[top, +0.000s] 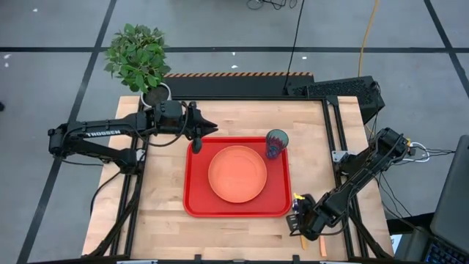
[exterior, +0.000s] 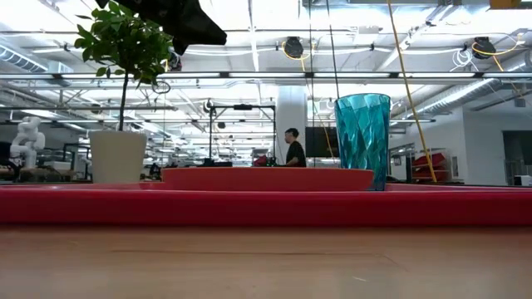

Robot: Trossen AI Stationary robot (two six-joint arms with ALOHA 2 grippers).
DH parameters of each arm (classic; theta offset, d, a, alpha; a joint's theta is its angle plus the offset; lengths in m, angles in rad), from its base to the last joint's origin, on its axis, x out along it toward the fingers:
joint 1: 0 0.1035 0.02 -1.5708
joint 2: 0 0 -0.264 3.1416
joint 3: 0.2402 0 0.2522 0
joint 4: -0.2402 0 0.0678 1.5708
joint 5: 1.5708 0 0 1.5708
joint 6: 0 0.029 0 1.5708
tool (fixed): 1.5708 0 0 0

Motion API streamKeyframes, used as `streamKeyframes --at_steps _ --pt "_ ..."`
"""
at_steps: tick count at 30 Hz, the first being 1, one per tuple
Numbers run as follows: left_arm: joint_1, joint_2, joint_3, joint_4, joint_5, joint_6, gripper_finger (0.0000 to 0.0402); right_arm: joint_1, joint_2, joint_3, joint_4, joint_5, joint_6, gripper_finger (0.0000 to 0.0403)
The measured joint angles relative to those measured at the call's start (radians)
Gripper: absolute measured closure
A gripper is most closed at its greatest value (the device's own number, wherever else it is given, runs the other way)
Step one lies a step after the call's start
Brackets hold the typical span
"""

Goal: Pick and place plate/cup/fork/spoon on tray
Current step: Put the yellow spoon on the red tray to the left of the orange plate

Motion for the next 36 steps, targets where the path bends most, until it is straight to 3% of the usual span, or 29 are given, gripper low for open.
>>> streamKeyframes --at_steps 9,20,23,27,36 --pt "0.000 0.000 0.000 0.000 0.000 0.000 0.0337 0.000 0.005 0.000 -0.017 0.028 -0.004 0.0305" --pt "0.000 0.000 0.000 0.000 0.000 0.006 0.0337 -0.001 0.107 0.002 0.058 -0.012 -0.074 0.0306" --pt "0.000 0.000 0.000 0.000 0.000 0.006 0.0337 -0.002 0.101 0.002 0.056 -0.033 -0.097 0.0327" --pt "0.000 0.000 0.000 0.000 0.000 0.006 0.0337 -0.002 0.083 0.002 0.047 -0.054 -0.159 0.0383" --pt "0.000 0.000 0.000 0.000 0.000 0.007 0.0337 0.003 0.016 -0.001 0.013 -0.076 -0.197 0.0389"
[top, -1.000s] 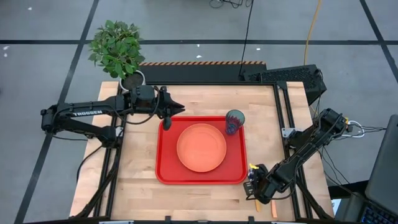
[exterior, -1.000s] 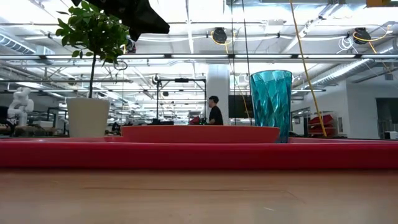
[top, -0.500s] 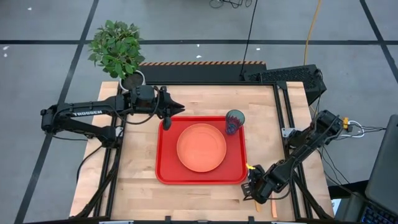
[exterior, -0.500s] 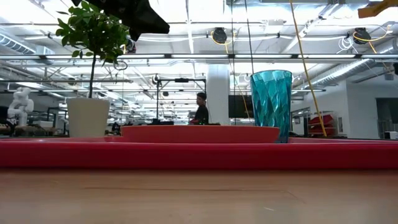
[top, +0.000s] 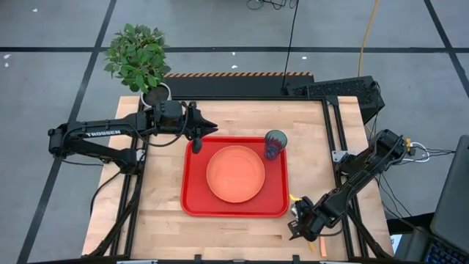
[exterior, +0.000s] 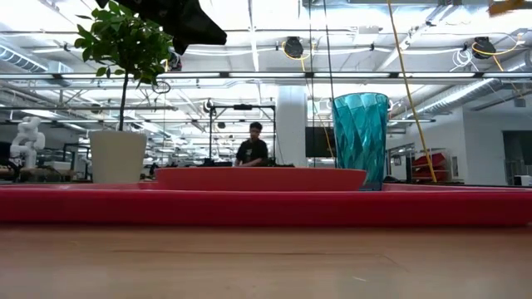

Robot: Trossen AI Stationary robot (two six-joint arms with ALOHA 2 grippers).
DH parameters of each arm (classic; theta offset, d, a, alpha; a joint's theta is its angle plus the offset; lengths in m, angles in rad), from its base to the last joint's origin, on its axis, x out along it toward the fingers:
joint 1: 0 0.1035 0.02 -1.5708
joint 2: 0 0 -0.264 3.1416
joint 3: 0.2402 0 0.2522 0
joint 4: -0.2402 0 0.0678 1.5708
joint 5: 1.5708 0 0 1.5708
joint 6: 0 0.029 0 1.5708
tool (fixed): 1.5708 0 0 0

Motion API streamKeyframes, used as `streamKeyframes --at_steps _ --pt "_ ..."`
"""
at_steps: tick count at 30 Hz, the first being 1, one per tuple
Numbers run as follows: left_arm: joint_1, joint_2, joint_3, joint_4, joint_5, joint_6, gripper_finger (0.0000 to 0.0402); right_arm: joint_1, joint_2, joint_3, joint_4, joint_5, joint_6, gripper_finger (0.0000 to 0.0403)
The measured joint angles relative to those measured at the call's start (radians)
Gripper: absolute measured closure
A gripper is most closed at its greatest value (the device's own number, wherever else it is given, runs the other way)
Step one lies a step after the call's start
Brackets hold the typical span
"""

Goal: Pick and place plate/cup/fork/spoon on tray
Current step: Put the yellow spoon on the red tray to the left of the orange plate

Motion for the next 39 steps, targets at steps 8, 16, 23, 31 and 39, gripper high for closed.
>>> streamKeyframes --at_steps 8,16,23,31,39 --pt "0.000 0.000 0.000 0.000 0.000 0.000 0.0337 0.025 -0.095 0.000 -0.175 -0.006 0.026 0.0400" --pt "0.000 0.000 0.000 0.000 0.000 0.000 0.0337 0.031 -0.167 0.000 -0.237 0.104 0.022 0.0401" --pt "0.000 0.000 0.000 0.008 0.000 -0.002 0.0337 0.043 -0.158 0.000 -0.171 0.157 0.022 0.0402" --pt "-0.005 0.000 0.000 0.006 0.001 -0.001 0.0337 0.041 -0.152 0.001 -0.137 0.157 -0.020 0.0403" --pt "-0.005 0.000 0.000 0.007 0.001 0.000 0.0337 0.050 -0.127 0.001 -0.213 0.078 0.131 0.0346"
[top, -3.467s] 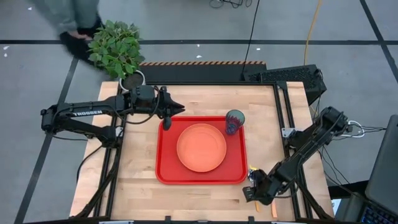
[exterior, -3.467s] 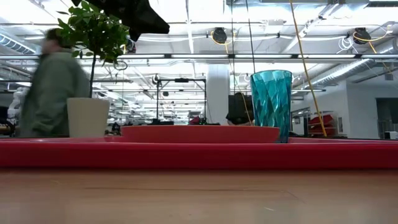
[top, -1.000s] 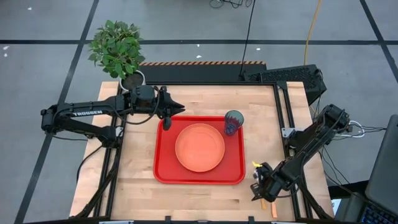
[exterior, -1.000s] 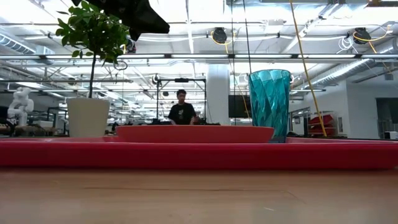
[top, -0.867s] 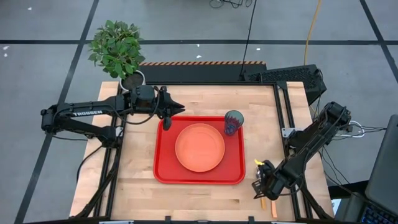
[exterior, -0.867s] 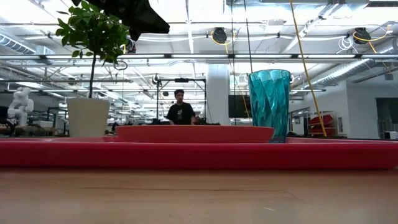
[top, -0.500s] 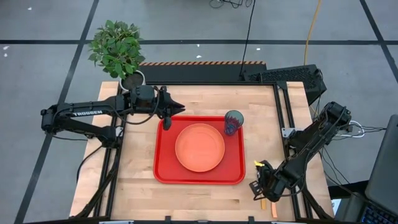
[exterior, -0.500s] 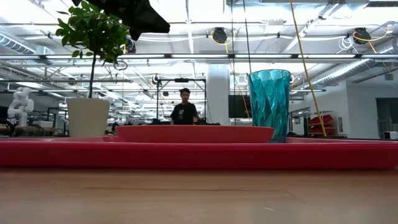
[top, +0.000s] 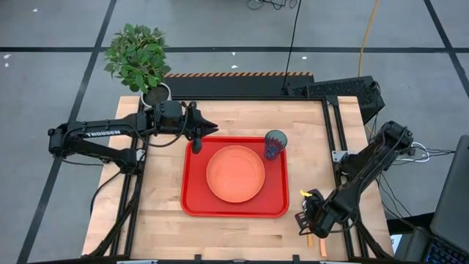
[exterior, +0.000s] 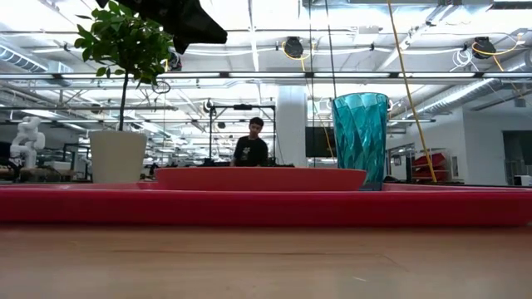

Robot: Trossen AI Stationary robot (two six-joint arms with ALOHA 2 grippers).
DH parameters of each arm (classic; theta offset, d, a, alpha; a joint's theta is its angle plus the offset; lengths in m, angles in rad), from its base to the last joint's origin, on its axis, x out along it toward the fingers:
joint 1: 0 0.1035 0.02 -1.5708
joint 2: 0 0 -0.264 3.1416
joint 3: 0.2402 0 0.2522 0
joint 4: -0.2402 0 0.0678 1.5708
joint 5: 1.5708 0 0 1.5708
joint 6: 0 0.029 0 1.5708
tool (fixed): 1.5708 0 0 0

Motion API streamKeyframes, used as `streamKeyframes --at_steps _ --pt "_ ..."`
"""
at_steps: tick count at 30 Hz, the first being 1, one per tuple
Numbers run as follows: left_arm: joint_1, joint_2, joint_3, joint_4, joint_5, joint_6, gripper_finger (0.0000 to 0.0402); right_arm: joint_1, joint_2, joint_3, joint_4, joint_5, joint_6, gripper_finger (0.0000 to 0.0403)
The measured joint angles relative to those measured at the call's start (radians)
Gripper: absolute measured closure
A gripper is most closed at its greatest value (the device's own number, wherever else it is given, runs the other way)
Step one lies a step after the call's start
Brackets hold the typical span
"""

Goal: Pick and place plate/cup/fork/spoon on tray
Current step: Put the yellow spoon on the red tray to the left of the orange plate

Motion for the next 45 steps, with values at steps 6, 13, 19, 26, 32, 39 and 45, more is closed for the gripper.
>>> streamKeyframes --at_steps 6,13,19,26,32,39,45 --pt "0.000 0.000 0.000 0.000 0.000 0.002 0.0337 -0.002 0.071 0.000 0.060 -0.006 0.017 0.0256" --pt "0.000 0.000 0.000 0.000 0.000 0.002 0.0337 -0.008 0.113 0.000 0.063 -0.084 0.065 0.0230" --pt "0.000 0.000 0.000 0.000 0.000 0.002 0.0337 -0.012 0.210 0.004 0.098 -0.107 0.070 0.0266" --pt "0.000 0.000 0.000 0.000 0.000 0.002 0.0337 -0.012 0.243 0.015 0.061 -0.130 -0.040 0.0375" --pt "0.000 0.000 0.000 0.000 0.000 0.002 0.0337 -0.018 0.145 0.037 -0.179 -0.106 -0.045 0.0376" --pt "0.000 0.000 0.000 0.003 0.000 0.003 0.0337 -0.026 0.058 0.210 -0.565 0.023 -0.043 0.0376" --pt "-0.001 0.000 0.000 -0.001 0.000 0.007 0.0337 -0.055 0.051 0.396 -0.711 0.252 -0.105 0.0376"
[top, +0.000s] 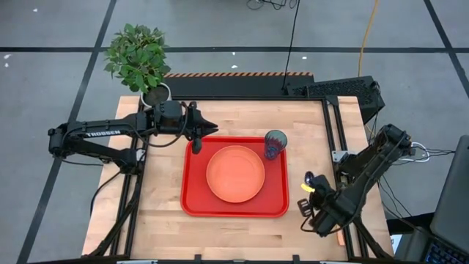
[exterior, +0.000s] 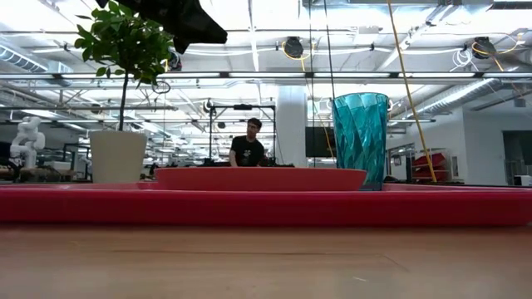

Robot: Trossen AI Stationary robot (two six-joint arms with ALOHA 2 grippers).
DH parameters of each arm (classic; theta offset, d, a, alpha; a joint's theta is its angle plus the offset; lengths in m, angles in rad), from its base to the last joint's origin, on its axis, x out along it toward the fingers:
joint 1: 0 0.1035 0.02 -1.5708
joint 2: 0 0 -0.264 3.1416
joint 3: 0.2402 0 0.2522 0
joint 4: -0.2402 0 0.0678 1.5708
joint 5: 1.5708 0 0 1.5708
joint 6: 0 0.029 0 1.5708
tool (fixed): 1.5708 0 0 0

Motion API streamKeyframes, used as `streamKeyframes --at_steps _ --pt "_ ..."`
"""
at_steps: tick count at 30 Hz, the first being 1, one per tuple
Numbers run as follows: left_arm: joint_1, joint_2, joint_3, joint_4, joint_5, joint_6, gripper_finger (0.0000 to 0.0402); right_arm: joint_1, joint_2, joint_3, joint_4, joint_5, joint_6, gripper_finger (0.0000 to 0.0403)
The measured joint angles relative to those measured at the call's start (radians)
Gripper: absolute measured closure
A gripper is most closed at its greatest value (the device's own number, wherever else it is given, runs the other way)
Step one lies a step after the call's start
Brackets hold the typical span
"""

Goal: Pick and place plate/cup/fork/spoon on tray
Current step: Put the yellow spoon on the red tray to the left of the orange plate

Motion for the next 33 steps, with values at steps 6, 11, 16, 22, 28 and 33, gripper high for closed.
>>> streamKeyframes --at_steps 6,11,16,22,28,33 --pt "-0.007 0.000 -0.031 0.095 0.040 -0.004 0.0337 -0.046 0.000 0.140 -0.075 0.256 -0.194 0.0376" --pt "-0.034 0.000 -0.142 0.411 0.138 -0.023 0.0337 -0.099 0.000 0.200 -0.097 0.533 -0.427 0.0376" --pt "-0.065 0.000 -0.193 0.614 0.206 -0.035 0.0337 -0.156 0.000 0.201 -0.049 0.797 -0.659 0.0376" --pt "-0.126 0.057 -0.209 0.746 0.223 -0.071 0.0337 -0.260 0.000 0.201 0.338 0.949 -1.167 0.0376" --pt "-0.157 0.202 -0.185 0.843 0.223 -0.084 0.0337 -0.351 0.004 0.200 0.889 0.861 -1.770 0.0376" --pt "-0.171 0.219 -0.166 0.859 0.205 -0.045 0.0337 -0.399 0.004 0.200 1.046 0.813 -1.955 0.0376"
